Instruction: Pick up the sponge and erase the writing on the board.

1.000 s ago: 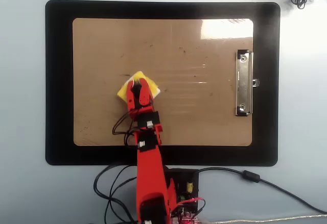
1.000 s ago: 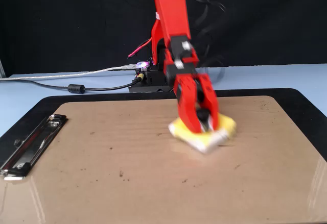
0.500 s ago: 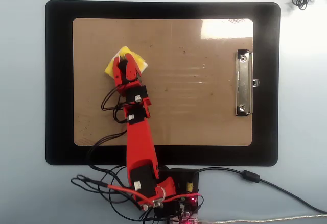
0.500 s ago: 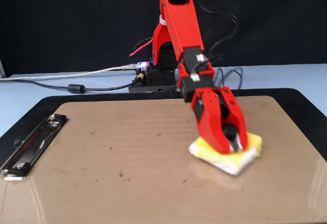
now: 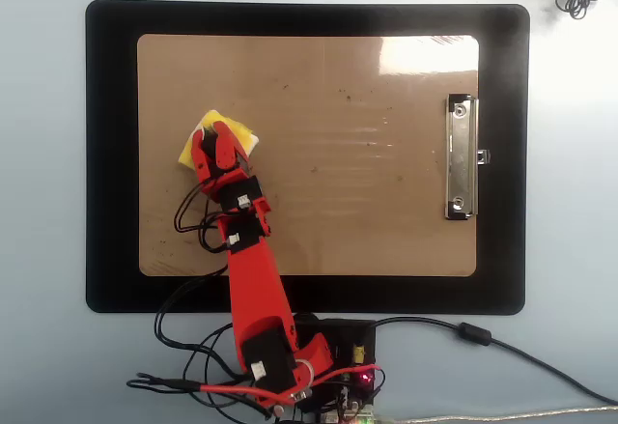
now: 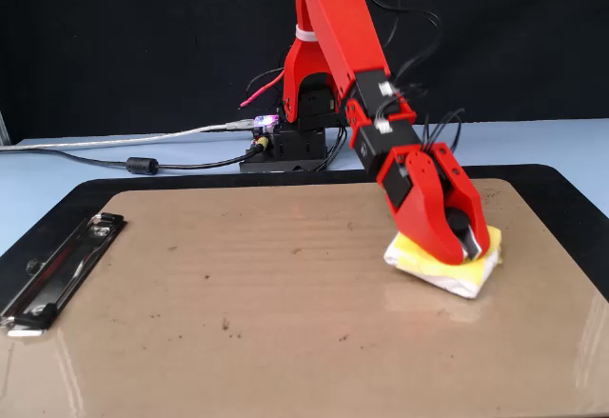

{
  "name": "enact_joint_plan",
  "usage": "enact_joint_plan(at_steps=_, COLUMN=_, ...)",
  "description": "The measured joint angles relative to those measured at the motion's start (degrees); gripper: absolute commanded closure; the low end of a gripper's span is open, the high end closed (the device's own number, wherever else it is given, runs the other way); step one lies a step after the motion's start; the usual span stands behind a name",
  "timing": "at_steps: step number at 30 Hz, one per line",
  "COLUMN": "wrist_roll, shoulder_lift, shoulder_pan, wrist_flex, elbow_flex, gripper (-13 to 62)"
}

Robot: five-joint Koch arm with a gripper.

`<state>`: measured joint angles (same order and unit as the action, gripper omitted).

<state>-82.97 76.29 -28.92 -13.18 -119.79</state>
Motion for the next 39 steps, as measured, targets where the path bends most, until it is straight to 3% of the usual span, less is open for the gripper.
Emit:
enact_joint_plan(at_steps=6, wrist_roll=0.44, shoulder_lift=29.36, shoulder_pan=-0.35, wrist_flex=2.46, elbow_flex=-29.62, gripper=57.4)
enact_joint_plan(at_steps=8, wrist_roll=0.62, shoulder_lift=27.6, shoulder_pan=-1.05, wrist_flex=3.16, elbow_flex=-25.31, gripper=57.4)
enact_joint_plan(at_steps=11, wrist_roll=0.79, shoulder_lift=12.13, shoulder_pan=-0.35, wrist_flex=3.08, elbow_flex=-6.68, gripper=57.4)
enact_joint_plan(at_steps=13, wrist_roll=0.97, shoulder_lift=5.1, shoulder_pan=0.53, wrist_flex=2.29, elbow_flex=-2.64, gripper=57.4)
enact_joint_plan(at_steps=16, wrist_roll=2.64, shoulder_lift=7.56, shoulder_pan=1.93, wrist_flex=0.62, elbow_flex=-9.14, gripper=57.4)
enact_joint_plan(at_steps=20, wrist_roll=6.15, shoulder_lift=22.59, shoulder_pan=2.37, wrist_flex=2.2, elbow_flex=-23.29, gripper=57.4)
enact_joint_plan(at_steps=22, wrist_roll=6.86, shoulder_lift=19.07, shoulder_pan=1.85, wrist_flex=2.37, elbow_flex=-18.02, gripper=57.4)
enact_joint_plan(at_steps=24, wrist_roll=7.21, shoulder_lift=7.03, shoulder_pan=1.85, wrist_flex=2.02, elbow_flex=-4.22, gripper=57.4)
enact_joint_plan(at_steps=27, wrist_roll=7.12, shoulder_lift=0.0, shoulder_pan=2.64, wrist_flex=0.97, elbow_flex=0.35, gripper=57.4)
enact_joint_plan(at_steps=30, wrist_roll=7.12, shoulder_lift=8.88, shoulder_pan=4.39, wrist_flex=-1.05, elbow_flex=-12.13, gripper=57.4)
enact_joint_plan(at_steps=33, wrist_roll=8.44, shoulder_lift=25.66, shoulder_pan=6.24, wrist_flex=-1.05, elbow_flex=-29.97, gripper=57.4)
enact_joint_plan(at_steps=39, wrist_roll=11.87, shoulder_lift=33.13, shoulder_pan=20.13, wrist_flex=0.44, elbow_flex=-32.96, gripper=57.4)
